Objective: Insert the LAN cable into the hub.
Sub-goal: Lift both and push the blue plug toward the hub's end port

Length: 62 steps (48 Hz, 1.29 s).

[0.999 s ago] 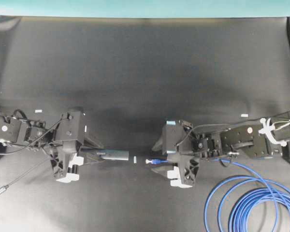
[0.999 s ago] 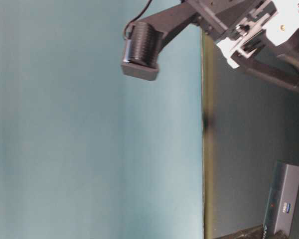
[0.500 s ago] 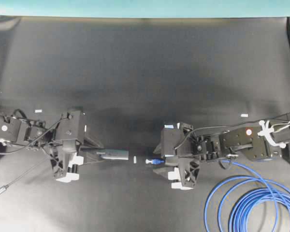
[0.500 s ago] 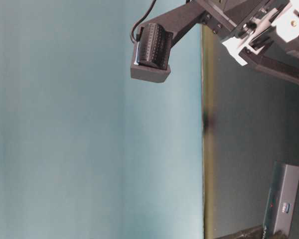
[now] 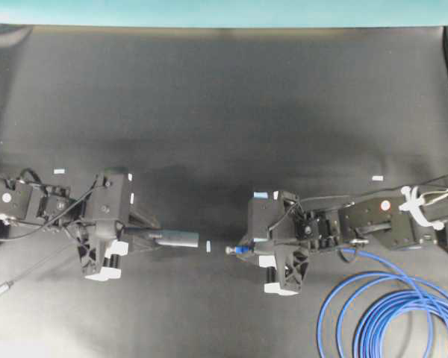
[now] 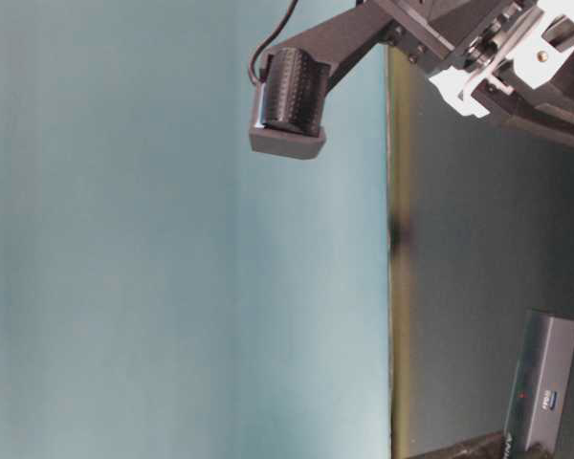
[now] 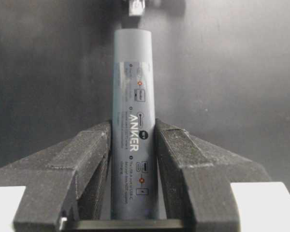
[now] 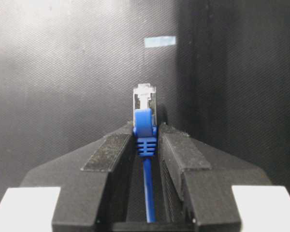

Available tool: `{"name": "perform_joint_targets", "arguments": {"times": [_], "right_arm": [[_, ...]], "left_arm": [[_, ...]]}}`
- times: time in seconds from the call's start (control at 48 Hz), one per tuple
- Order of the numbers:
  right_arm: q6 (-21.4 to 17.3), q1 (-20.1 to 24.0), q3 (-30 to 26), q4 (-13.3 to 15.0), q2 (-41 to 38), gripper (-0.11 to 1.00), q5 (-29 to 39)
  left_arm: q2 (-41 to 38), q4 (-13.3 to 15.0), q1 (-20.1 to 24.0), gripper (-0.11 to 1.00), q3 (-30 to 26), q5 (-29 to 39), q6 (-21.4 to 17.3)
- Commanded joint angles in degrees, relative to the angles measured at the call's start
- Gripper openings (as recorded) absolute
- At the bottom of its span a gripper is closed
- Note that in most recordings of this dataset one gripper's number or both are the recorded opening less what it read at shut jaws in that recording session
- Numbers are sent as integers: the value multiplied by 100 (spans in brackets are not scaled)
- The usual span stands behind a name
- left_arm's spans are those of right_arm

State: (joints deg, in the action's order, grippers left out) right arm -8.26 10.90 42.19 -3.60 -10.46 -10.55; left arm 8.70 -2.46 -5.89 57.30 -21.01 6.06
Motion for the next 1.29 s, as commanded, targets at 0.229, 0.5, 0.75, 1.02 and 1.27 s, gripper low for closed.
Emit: {"name": "perform_joint_targets", "arguments": {"times": [0.229, 0.5, 0.75, 1.02, 1.27], "right_arm": [[44, -105, -237, 0, 571, 13, -352], [70, -211, -220, 0, 580, 13, -466], [70, -229, -141, 0, 615, 13, -448], [70, -264, -97, 0, 615, 13, -387], [70, -264, -123, 0, 571, 13, -343]], "left_arm": [[79, -18, 70, 28, -176, -79, -123], [79, -18, 167, 28, -176, -316, -237], [114, -18, 158, 28, -132, -360, -334], [114, -18, 141, 28, -149, -369, -343], [88, -18, 141, 28, -193, -343, -352]]}}
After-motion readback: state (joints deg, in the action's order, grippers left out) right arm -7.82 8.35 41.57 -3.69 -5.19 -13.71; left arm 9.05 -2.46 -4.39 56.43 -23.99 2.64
